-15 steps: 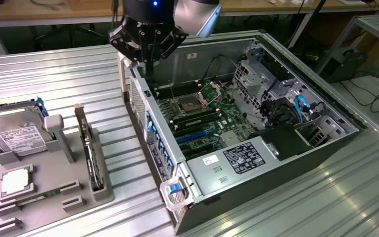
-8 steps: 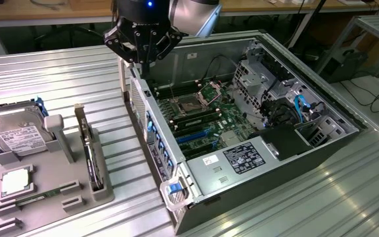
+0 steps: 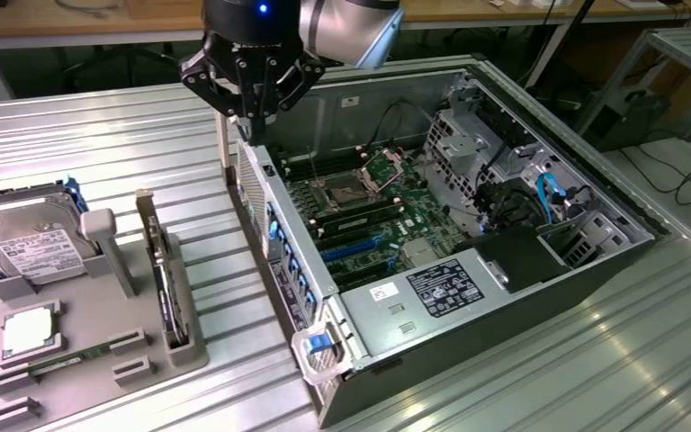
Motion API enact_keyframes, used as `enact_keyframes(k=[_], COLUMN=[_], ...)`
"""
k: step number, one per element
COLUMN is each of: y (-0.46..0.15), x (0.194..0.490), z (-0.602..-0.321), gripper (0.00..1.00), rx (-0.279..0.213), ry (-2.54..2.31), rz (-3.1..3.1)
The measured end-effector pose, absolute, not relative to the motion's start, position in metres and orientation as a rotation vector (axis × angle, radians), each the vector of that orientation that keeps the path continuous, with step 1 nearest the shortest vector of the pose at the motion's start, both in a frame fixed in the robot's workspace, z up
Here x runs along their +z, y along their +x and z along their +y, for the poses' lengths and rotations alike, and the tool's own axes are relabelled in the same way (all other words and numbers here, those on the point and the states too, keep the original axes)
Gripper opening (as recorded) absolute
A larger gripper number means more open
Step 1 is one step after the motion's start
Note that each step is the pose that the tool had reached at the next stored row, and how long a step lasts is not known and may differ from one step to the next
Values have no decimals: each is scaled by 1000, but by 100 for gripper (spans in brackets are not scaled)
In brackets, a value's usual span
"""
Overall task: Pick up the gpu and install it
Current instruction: 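Reach for the gpu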
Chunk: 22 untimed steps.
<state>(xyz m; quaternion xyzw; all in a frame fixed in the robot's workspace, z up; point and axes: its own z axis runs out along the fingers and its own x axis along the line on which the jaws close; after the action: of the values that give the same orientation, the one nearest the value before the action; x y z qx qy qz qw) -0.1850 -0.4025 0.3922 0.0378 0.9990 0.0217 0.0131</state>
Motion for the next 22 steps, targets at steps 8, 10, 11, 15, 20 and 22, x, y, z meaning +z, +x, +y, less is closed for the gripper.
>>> enact_keyframes(k=[8,10,11,15,20,22], y=[-194,-195,-197,-202,-211,-214], x=[392,392,392,392,392,392], z=[-403,-403,-404,-404,-405,-405], gripper=[11,11,11,11,11,11], rx=[68,68,68,68,68,68], ry=[118,118,118,118,118,118], rz=[3113,3113,3113,3113,3113,3113])
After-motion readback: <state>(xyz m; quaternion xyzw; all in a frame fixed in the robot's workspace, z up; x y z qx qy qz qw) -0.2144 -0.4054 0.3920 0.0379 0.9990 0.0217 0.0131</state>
